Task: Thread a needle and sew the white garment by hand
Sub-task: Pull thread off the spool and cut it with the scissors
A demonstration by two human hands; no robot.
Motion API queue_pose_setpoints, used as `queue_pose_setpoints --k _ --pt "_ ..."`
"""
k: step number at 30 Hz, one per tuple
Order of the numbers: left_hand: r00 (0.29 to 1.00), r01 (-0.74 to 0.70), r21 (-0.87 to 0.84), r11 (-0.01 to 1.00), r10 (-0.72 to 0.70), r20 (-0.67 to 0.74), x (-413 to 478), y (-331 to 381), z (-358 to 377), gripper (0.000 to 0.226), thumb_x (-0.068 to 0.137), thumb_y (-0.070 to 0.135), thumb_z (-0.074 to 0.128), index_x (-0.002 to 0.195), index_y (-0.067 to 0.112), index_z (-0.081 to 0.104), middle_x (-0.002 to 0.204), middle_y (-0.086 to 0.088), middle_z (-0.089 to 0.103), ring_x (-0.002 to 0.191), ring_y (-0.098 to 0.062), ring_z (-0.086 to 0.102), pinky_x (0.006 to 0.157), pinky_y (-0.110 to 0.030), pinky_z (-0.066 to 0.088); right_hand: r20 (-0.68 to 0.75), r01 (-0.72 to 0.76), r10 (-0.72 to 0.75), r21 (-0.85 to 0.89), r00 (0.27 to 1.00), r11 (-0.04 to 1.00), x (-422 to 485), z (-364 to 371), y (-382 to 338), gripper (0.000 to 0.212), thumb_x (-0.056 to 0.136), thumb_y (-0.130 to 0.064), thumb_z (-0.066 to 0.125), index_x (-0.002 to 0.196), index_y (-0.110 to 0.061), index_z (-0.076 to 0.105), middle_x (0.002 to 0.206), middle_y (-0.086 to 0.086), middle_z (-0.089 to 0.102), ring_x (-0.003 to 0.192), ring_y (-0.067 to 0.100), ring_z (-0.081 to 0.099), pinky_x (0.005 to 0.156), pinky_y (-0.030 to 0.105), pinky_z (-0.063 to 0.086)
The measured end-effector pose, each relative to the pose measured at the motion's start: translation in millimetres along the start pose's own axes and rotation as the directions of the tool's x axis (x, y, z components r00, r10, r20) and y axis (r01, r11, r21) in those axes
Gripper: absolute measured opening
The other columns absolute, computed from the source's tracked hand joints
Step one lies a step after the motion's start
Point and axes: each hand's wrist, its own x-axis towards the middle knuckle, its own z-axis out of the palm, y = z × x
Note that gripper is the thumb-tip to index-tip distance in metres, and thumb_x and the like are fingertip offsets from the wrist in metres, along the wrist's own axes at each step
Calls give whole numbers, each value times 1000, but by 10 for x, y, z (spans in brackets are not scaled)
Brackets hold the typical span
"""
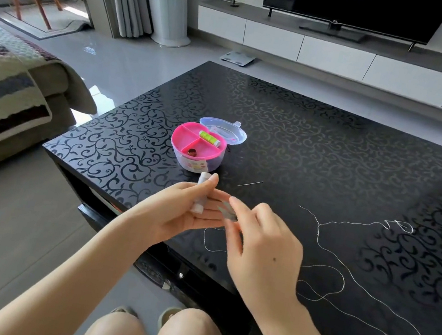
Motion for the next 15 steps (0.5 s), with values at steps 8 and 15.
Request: queue_pose_setpoints --k 8,15 --pt "999 48 14 999 -48 -22 51 -7 61 62 78 48 54 110 -4 66 117 -24 62 100 -27 61 92 -33 54 49 28 -22 -123 999 992 55 82 20 29 65 -9 82 92 -11 71 64 0 48 51 18 49 46 21 25" --pt "998 60 24 998 -59 -36 73 -12 70 53 94 42 46 108 -4 67 75 -6 67 77 -14 67 91 -31 54 7 37 -37 -101 999 994 52 80 43 17 72 -9 75 88 -12 72 60 -1 46 48 18 46 45 22 24"
